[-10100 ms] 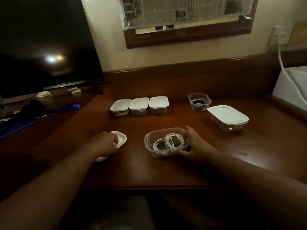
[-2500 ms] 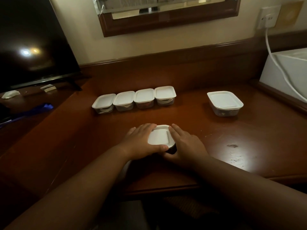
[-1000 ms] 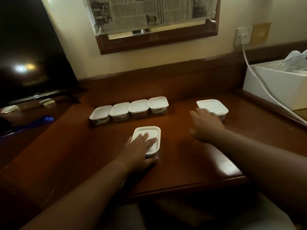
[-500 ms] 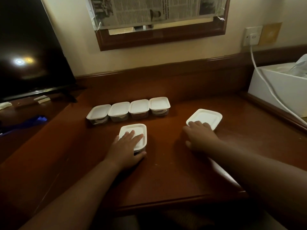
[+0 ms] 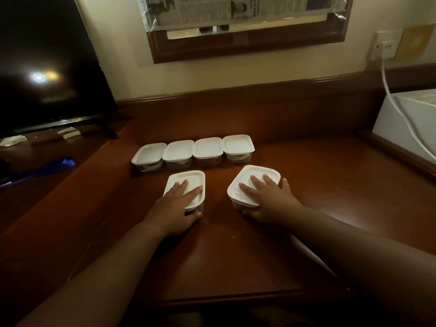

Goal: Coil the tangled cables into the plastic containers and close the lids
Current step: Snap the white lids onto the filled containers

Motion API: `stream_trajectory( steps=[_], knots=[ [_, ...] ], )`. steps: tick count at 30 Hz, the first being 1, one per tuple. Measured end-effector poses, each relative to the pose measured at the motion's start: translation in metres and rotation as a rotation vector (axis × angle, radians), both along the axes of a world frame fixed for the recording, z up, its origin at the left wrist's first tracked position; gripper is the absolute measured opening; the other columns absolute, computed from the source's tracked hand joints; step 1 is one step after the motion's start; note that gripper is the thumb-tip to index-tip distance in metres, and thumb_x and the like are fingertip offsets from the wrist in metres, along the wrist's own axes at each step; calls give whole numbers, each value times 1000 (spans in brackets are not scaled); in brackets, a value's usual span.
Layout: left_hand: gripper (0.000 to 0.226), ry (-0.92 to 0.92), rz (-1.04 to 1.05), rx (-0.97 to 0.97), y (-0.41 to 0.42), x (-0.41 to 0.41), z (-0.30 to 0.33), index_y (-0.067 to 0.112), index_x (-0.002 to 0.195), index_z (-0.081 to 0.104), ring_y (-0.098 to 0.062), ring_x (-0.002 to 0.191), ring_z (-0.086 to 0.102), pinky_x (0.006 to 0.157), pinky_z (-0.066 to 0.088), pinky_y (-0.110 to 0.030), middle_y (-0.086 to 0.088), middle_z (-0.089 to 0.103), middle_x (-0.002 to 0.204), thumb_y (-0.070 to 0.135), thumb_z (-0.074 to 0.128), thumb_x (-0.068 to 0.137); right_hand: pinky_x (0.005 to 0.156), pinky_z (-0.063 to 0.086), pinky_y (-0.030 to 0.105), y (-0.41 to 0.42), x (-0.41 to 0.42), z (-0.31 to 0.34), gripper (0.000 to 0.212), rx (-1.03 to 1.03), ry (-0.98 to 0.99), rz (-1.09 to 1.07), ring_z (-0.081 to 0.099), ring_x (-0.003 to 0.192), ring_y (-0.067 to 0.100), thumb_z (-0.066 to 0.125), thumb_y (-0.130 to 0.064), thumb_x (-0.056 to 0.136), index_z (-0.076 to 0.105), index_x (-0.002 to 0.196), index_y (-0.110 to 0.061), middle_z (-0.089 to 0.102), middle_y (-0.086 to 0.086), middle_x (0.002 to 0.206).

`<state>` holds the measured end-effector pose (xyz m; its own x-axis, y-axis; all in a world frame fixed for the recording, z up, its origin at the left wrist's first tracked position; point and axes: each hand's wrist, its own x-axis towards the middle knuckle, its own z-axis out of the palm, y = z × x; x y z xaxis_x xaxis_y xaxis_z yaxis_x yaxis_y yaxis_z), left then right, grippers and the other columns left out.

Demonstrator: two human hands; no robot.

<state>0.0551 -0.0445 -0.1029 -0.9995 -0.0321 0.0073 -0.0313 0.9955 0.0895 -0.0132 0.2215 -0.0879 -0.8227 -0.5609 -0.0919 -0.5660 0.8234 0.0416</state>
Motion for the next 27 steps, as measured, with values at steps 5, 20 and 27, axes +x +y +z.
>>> stream_trajectory(
  steps=[5,20,27],
  knots=[
    [72,111,66,111,-20,-1,4,45,154,16,-18,153,5,120,22,-48,5,10,166,56,53,94,119,15,59,-28,-4,2,70,-27,-91,179,-6,151,36,44,-48,101,0,155,-43,-4,1,167],
    [57,273,289,35,-115,-106,48,39,150,36,-23,147,24,113,31,-54,7,29,161,47,54,97,120,13,51,-110,-39,-6,64,-122,-51,436,-3,152,35,43,-46,102,6,154,-46,2,-1,167],
    [56,157,299,-29,-155,-149,45,39,151,33,-18,148,25,117,24,-49,10,27,162,38,50,97,121,9,50,-124,-54,-9,61,-180,-73,470,-2,152,33,42,-49,101,12,154,-46,5,-3,167]
  ],
)
